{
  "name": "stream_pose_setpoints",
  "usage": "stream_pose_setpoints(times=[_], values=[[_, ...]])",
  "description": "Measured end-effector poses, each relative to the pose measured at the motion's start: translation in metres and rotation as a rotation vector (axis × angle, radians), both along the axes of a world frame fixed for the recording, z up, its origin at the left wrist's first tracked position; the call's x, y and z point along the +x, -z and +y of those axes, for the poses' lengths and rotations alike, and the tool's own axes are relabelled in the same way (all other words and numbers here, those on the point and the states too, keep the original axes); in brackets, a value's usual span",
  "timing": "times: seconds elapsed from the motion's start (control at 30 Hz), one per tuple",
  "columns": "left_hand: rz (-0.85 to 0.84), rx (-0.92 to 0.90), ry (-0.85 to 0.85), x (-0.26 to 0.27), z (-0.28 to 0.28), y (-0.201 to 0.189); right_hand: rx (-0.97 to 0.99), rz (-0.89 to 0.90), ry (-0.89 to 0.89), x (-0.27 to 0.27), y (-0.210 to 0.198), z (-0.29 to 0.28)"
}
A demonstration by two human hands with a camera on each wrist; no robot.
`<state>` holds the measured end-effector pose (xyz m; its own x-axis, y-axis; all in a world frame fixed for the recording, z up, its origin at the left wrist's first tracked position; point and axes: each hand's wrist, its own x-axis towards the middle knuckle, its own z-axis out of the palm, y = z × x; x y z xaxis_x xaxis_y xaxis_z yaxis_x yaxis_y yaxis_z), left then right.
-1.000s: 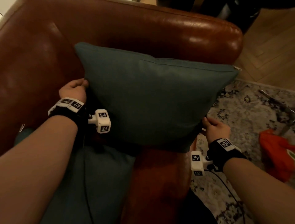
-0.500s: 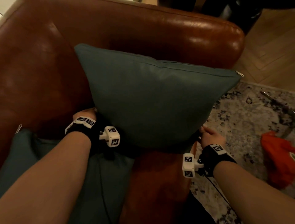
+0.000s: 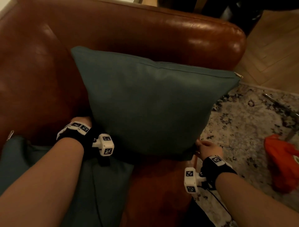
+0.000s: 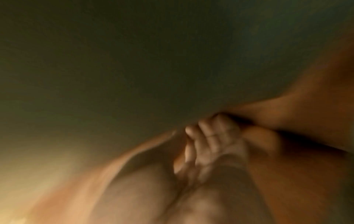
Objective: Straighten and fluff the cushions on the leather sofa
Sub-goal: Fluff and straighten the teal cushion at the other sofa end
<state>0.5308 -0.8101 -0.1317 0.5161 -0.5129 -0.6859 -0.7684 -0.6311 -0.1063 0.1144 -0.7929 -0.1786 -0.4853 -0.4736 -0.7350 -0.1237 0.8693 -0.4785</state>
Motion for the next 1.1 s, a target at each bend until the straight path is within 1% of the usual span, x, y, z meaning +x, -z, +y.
stream_pose_setpoints(times=[0.03, 0.07, 0.1, 0.13, 0.17, 0.2, 0.23, 0.27, 0.3, 0.33, 0.37, 0.4, 0.43, 0.47, 0.5, 0.57, 0.63, 0.7, 0.77, 0.83, 0.87, 0.9, 0.93, 0.97, 1.0, 1.03, 1.1], values=[[0.002, -0.100, -0.159, -0.001, -0.008, -0.008, -0.060, 0.033, -0.031, -0.002, -0.008, -0.002], [0.035, -0.249, -0.363, -0.001, -0.016, -0.019, -0.153, 0.095, -0.072, -0.002, -0.020, -0.004], [0.122, -0.472, -0.589, -0.003, -0.024, -0.033, -0.277, 0.160, -0.113, -0.001, -0.041, -0.005], [0.235, -0.726, -0.777, -0.007, -0.028, -0.048, -0.440, 0.210, -0.147, 0.001, -0.065, -0.005], [0.285, -1.019, -0.853, -0.015, -0.028, -0.068, -0.621, 0.231, -0.183, 0.006, -0.094, -0.006], [0.301, -1.257, -0.793, -0.028, -0.027, -0.088, -0.802, 0.250, -0.255, 0.014, -0.123, -0.006], [0.313, -1.380, -0.608, -0.048, -0.024, -0.109, -0.945, 0.272, -0.372, 0.028, -0.150, -0.007], [0.318, -1.445, -0.361, -0.070, -0.024, -0.123, -1.035, 0.300, -0.517, 0.044, -0.165, -0.011], [0.302, -1.446, -0.120, -0.095, -0.027, -0.131, -1.072, 0.324, -0.668, 0.063, -0.173, -0.018], [0.261, -1.398, 0.095, -0.117, -0.033, -0.134, -1.062, 0.372, -0.813, 0.084, -0.173, -0.029], [0.212, -1.306, 0.281, -0.133, -0.039, -0.128, -1.006, 0.459, -0.954, 0.105, -0.168, -0.042], [0.139, -1.176, 0.447, -0.142, -0.047, -0.119, -0.915, 0.573, -1.086, 0.123, -0.164, -0.054], [0.068, -1.048, 0.598, -0.144, -0.054, -0.105, -0.817, 0.677, -1.198, 0.131, -0.155, -0.064], [0.006, -0.951, 0.709, -0.138, -0.061, -0.095, -0.758, 0.761, -1.285, 0.130, -0.147, -0.074], [-0.024, -0.899, 0.760, -0.128, -0.067, -0.087, -0.734, 0.823, -1.337, 0.120, -0.141, -0.082], [-0.040, -0.879, 0.749, -0.107, -0.074, -0.083, -0.688, 0.906, -1.344, 0.088, -0.136, -0.094], [-0.138, -0.847, 0.683, -0.087, -0.073, -0.085, -0.623, 0.908, -1.321, 0.059, -0.137, -0.099], [-0.187, -0.805, 0.549, -0.063, -0.070, -0.089, -0.583, 0.900, -1.305, 0.048, -0.139, -0.098], [-0.185, -0.747, 0.486, -0.046, -0.067, -0.096, -0.584, 0.913, -1.281, 0.050, -0.144, -0.095], [-0.232, -0.743, 0.518, -0.045, -0.068, -0.105, -0.591, 0.913, -1.219, 0.062, -0.153, -0.093], [-0.236, -0.782, 0.556, -0.053, -0.070, -0.111, -0.598, 0.897, -1.197, 0.073, -0.158, -0.094], [-0.211, -0.825, 0.611, -0.066, -0.072, -0.117, -0.609, 0.865, -1.212, 0.087, -0.161, -0.095], [-0.169, -0.849, 0.696, -0.080, -0.072, -0.118, -0.620, 0.831, -1.263, 0.103, -0.162, -0.096], [-0.123, -0.842, 0.786, -0.091, -0.072, -0.114, -0.634, 0.809, -1.329, 0.117, -0.160, -0.096], [-0.091, -0.806, 0.841, -0.096, -0.072, -0.110, -0.642, 0.804, -1.389, 0.125, -0.157, -0.098], [-0.085, -0.771, 0.841, -0.091, -0.071, -0.105, -0.642, 0.813, -1.434, 0.125, -0.155, -0.100], [-0.101, -0.789, 0.724, -0.060, -0.071, -0.096, -0.628, 0.846, -1.446, 0.102, -0.153, -0.107]])
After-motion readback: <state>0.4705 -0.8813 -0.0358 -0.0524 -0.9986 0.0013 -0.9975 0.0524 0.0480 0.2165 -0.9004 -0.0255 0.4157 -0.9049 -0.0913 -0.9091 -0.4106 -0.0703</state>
